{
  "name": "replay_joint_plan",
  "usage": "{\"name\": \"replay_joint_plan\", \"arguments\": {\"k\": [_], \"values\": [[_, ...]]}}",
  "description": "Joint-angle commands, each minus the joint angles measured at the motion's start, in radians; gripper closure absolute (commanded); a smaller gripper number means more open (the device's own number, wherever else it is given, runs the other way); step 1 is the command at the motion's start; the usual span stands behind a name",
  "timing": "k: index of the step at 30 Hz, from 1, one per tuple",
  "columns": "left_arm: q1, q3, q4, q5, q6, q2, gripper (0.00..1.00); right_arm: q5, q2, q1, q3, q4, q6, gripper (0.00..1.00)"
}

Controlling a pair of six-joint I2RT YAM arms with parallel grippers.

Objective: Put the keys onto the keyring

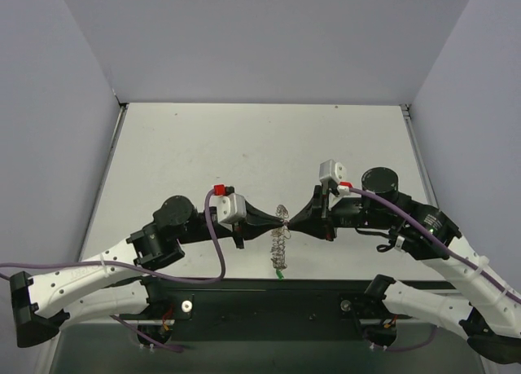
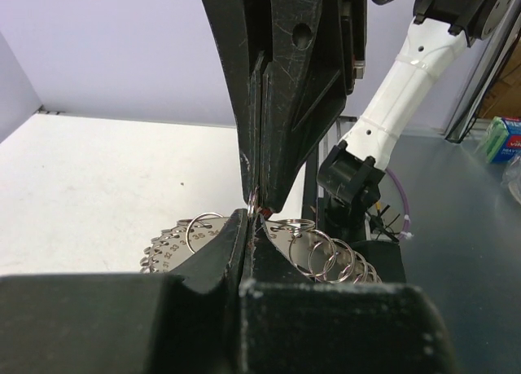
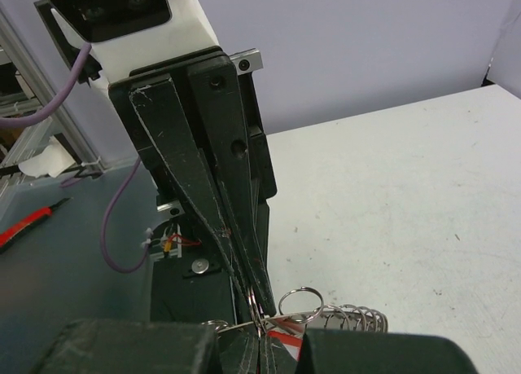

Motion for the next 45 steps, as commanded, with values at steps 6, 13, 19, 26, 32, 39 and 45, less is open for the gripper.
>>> {"name": "replay_joint_plan", "arguments": {"k": [6,13,19,26,32,39,45], "values": [[-0.001,0.011,0.264,0.0,-0.035,-0.065,1.0,-0.013,-0.014,0.0,-0.019,0.021,-0.008,1.0],[-0.003,-0.018,0.338,0.013,-0.043,-0.078,1.0,-0.019,-0.011,0.0,-0.024,0.028,-0.009,1.0],[-0.001,-0.033,0.404,0.032,-0.045,-0.065,1.0,-0.023,-0.004,-0.001,-0.027,0.028,-0.011,1.0],[0.004,-0.035,0.485,0.07,-0.052,-0.035,1.0,-0.033,0.002,-0.001,-0.03,0.03,-0.012,1.0],[0.01,-0.035,0.54,0.093,-0.066,-0.012,1.0,-0.039,0.011,-0.001,-0.032,0.03,-0.015,1.0],[0.011,-0.032,0.612,0.109,-0.08,0.021,1.0,-0.04,0.015,-0.003,-0.041,0.028,-0.02,1.0],[0.013,-0.032,0.688,0.127,-0.109,0.067,1.0,-0.036,0.009,-0.004,-0.047,0.028,-0.025,1.0]]}}
